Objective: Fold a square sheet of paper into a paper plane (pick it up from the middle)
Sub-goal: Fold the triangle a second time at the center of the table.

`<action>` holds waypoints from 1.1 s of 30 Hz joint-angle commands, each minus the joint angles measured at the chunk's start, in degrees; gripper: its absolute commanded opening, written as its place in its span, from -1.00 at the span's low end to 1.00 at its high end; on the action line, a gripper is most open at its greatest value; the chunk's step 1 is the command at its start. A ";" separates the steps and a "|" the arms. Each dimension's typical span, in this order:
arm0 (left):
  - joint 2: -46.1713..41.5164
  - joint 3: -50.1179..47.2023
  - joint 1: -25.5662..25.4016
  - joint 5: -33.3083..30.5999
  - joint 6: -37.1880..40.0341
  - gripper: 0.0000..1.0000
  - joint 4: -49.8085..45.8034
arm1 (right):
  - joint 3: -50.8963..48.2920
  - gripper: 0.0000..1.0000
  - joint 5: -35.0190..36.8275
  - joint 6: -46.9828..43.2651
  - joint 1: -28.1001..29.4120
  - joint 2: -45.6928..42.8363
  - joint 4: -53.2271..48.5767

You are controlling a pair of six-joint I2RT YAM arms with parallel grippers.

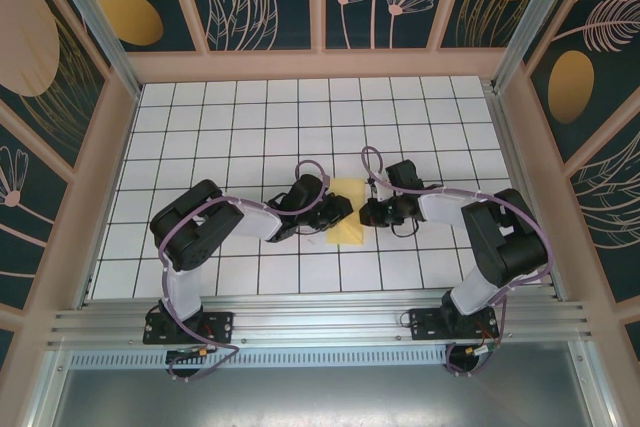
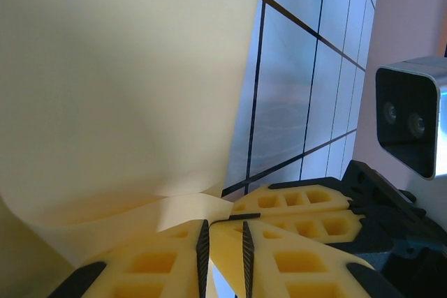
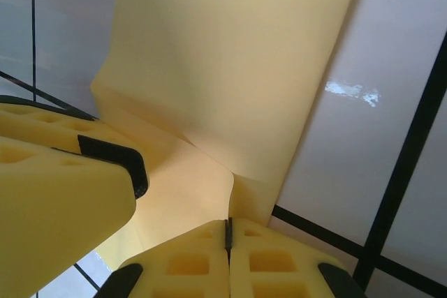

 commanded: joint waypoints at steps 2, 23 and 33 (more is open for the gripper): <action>0.64 0.11 -0.42 1.14 0.27 -0.59 1.66 | -0.74 -0.85 0.09 0.28 -0.44 0.03 0.76; 2.67 -0.81 -0.41 0.22 1.04 -0.68 -1.56 | 0.23 -0.41 5.98 5.48 -0.46 -9.16 -3.02; 2.62 -0.24 -0.42 0.61 1.57 -0.68 -1.61 | -7.35 -0.82 -6.05 12.55 2.18 -13.48 4.68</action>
